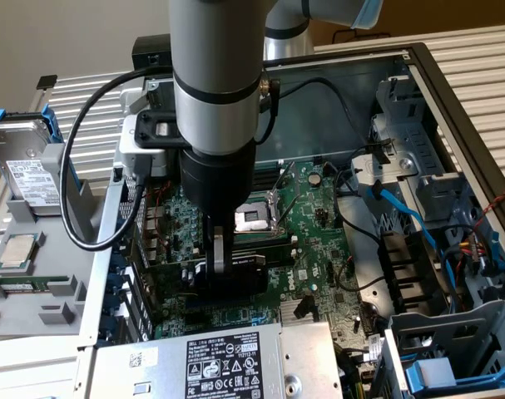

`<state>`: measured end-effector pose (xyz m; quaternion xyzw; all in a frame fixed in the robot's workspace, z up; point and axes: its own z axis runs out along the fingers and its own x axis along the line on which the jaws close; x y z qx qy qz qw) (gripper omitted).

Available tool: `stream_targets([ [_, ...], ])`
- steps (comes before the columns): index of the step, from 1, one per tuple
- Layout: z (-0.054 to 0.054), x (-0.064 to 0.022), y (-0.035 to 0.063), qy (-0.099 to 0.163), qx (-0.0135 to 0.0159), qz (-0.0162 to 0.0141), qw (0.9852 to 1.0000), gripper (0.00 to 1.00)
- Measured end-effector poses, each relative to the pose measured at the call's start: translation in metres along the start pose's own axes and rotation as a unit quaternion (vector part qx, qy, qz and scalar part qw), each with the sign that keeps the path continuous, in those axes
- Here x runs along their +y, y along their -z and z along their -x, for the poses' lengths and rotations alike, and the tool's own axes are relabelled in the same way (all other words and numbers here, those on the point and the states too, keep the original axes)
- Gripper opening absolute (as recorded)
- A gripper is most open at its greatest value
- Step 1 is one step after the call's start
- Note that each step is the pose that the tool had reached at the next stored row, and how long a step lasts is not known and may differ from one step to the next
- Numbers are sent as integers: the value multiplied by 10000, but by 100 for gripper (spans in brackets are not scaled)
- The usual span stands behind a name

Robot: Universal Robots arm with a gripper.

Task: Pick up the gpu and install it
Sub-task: 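Pick up the gpu and move the gpu toward the slot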

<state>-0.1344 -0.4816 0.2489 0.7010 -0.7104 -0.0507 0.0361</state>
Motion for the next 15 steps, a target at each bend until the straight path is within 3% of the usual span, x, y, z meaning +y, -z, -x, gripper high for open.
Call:
stream_targets([
  [15, 0, 0, -6, 0, 1, -4, 10000, 27],
])
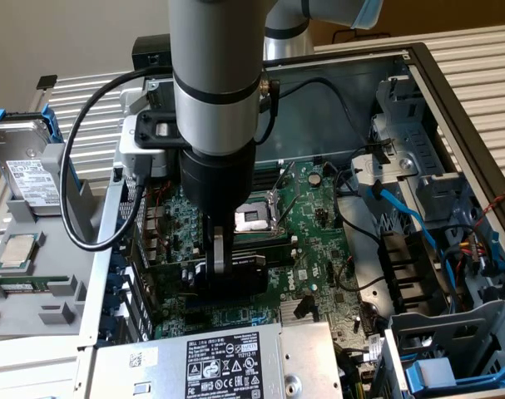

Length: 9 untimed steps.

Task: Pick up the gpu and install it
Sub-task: 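Pick up the gpu and move the gpu toward the slot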

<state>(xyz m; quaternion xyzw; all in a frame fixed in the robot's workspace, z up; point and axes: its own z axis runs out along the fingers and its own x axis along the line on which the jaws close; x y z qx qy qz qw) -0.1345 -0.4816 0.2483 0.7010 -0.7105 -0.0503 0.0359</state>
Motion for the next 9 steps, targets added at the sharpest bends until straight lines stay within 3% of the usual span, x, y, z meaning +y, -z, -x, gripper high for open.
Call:
stream_targets([
  [9, 0, 0, -10, -1, 0, -2, 10000, 27],
])
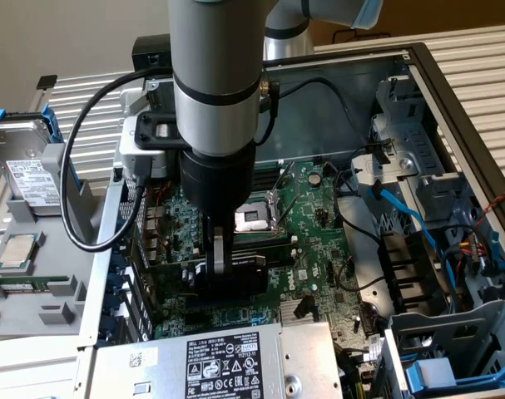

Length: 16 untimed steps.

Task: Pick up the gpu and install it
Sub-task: 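Pick up the gpu and move the gpu toward the slot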

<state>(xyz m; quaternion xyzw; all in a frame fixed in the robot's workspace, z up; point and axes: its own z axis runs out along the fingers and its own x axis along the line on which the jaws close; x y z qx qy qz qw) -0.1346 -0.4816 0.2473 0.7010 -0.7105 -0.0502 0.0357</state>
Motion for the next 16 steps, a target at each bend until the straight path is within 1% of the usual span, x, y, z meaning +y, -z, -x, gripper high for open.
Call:
stream_targets([
  [7, 0, -1, -2, 1, 0, -1, 10000, 27],
  [10, -1, -2, -9, 1, 1, -7, 10000, 27],
  [11, 0, -3, -14, 2, -4, -12, 10000, 27],
  [16, 0, -3, -13, 1, -1, -11, 10000, 27],
])
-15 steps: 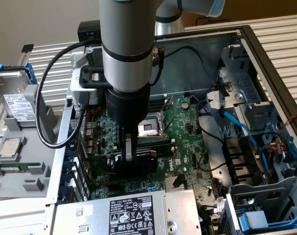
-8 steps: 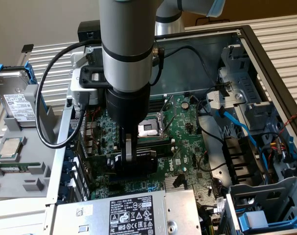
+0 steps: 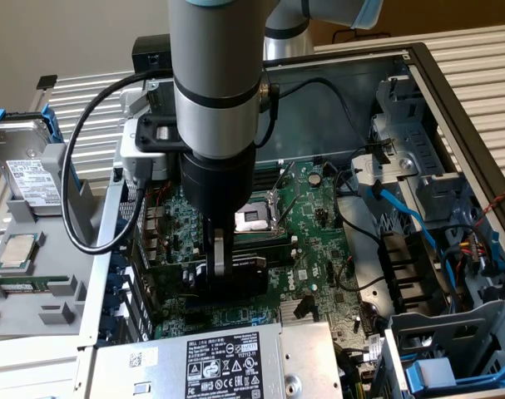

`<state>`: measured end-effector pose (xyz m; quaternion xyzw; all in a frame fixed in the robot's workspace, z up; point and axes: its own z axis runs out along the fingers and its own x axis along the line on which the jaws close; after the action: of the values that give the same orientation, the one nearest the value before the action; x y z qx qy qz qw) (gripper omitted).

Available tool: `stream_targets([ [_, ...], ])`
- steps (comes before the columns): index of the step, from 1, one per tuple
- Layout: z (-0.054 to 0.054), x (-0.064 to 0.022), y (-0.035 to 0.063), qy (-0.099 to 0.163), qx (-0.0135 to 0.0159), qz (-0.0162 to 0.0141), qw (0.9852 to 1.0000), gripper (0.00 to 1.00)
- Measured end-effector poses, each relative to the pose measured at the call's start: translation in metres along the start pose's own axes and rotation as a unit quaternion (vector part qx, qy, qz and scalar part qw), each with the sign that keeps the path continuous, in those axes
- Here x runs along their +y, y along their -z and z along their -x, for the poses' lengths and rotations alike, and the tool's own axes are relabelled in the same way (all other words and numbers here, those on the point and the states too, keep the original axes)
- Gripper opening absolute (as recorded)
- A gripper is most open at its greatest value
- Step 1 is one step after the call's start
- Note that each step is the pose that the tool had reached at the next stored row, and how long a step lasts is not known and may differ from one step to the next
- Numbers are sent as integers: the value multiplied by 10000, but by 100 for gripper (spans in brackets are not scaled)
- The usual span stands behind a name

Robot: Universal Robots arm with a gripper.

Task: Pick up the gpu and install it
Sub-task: 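Pick up the gpu and move the gpu toward the slot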

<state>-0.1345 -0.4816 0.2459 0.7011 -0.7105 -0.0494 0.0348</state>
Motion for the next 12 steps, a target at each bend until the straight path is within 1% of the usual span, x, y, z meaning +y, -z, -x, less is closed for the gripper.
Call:
stream_targets([
  [12, 0, 0, 1, 0, 1, 0, 10000, 27],
])
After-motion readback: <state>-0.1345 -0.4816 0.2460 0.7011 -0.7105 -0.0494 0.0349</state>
